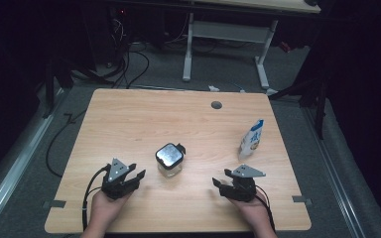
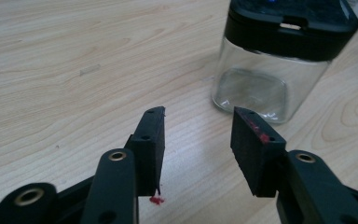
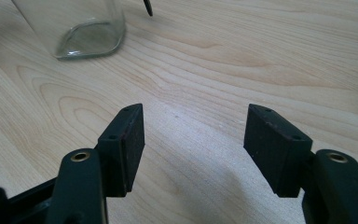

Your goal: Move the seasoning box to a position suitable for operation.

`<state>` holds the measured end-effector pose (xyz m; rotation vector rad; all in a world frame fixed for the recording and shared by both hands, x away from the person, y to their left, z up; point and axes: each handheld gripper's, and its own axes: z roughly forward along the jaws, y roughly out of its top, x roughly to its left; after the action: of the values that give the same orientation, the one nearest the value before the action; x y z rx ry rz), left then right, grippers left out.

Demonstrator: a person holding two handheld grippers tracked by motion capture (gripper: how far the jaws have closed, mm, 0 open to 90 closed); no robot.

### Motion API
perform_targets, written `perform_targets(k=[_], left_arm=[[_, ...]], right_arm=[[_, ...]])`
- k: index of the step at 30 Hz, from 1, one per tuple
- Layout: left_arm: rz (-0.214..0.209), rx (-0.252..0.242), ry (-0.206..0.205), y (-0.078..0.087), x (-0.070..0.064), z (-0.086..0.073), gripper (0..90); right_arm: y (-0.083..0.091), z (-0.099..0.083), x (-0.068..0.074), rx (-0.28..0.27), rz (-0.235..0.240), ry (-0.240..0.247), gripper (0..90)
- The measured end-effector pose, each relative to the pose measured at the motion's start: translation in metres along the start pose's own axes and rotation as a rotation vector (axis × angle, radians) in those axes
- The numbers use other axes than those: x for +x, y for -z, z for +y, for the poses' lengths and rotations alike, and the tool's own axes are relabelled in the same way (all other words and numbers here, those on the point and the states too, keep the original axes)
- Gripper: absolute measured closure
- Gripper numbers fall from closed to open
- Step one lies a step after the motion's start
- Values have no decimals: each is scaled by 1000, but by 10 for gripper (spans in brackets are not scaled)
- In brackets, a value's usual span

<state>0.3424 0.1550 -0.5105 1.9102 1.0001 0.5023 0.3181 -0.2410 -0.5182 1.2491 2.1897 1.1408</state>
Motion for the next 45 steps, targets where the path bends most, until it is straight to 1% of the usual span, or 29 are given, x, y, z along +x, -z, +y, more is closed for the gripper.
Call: perform_targets(k=[1, 2, 5, 6, 7, 8, 9, 10, 11, 13, 14, 15, 19, 21, 24, 34, 37, 38, 42, 43, 45], left_arm=[[9, -4, -2, -2, 0, 1, 597], [20, -4, -7, -4, 0, 3, 608], [11, -8, 0, -9, 2, 6, 640], [1, -9, 12, -11, 3, 7, 640], [-9, -10, 22, -15, 3, 8, 670], [-9, -10, 22, -15, 3, 8, 685], [-17, -13, 31, -20, 4, 10, 704], [-17, -13, 31, -20, 4, 10, 719], [-17, -10, 22, -26, 3, 13, 734], [-17, -10, 21, -29, 3, 14, 773], [-16, -16, 22, -32, 3, 16, 773], [-20, -23, 28, -35, 3, 18, 825], [-26, -37, 29, -42, 2, 23, 896], [-31, -39, 30, -44, 1, 25, 897], [-35, -55, 33, -49, 0, 27, 899], [-44, -56, 45, -55, 0, 26, 900], [-47, -54, 44, -57, 0, 27, 900], [-44, -50, 33, -58, -1, 27, 900], [-47, -54, 30, -60, -3, 30, 900], [-43, -53, 24, -60, -3, 31, 900], [-45, -53, 27, -60, -3, 31, 900]], right_arm=[[0, 0, 0, 4, 4, -9, 383], [0, 0, 0, 4, 6, -9, 383], [0, 1, 0, 8, 6, -14, 383], [0, 1, -1, 8, 9, -14, 383], [0, 1, 0, 10, 9, -14, 382], [0, 1, 0, 10, 9, -14, 382], [-1, 1, -1, 15, 10, -14, 380], [-1, 1, -1, 15, 10, -14, 380], [-1, 1, -1, 20, 15, -20, 376], [-1, 1, -1, 21, 15, -21, 374], [-1, 1, 0, 23, 14, -23, 371], [-1, 1, 0, 25, 16, -23, 364], [-2, 1, -1, 27, 21, -24, 356], [-1, 1, -1, 27, 22, -26, 357], [0, 1, 0, 23, 35, -20, 350], [-1, 1, 1, 30, 36, -22, 343], [-2, 1, 1, 35, 37, -18, 342], [-2, 1, 2, 36, 37, -19, 343], [-3, 0, 1, 37, 37, -20, 345], [-2, 0, 1, 36, 39, -21, 346], [-2, 0, 1, 36, 39, -24, 346]])
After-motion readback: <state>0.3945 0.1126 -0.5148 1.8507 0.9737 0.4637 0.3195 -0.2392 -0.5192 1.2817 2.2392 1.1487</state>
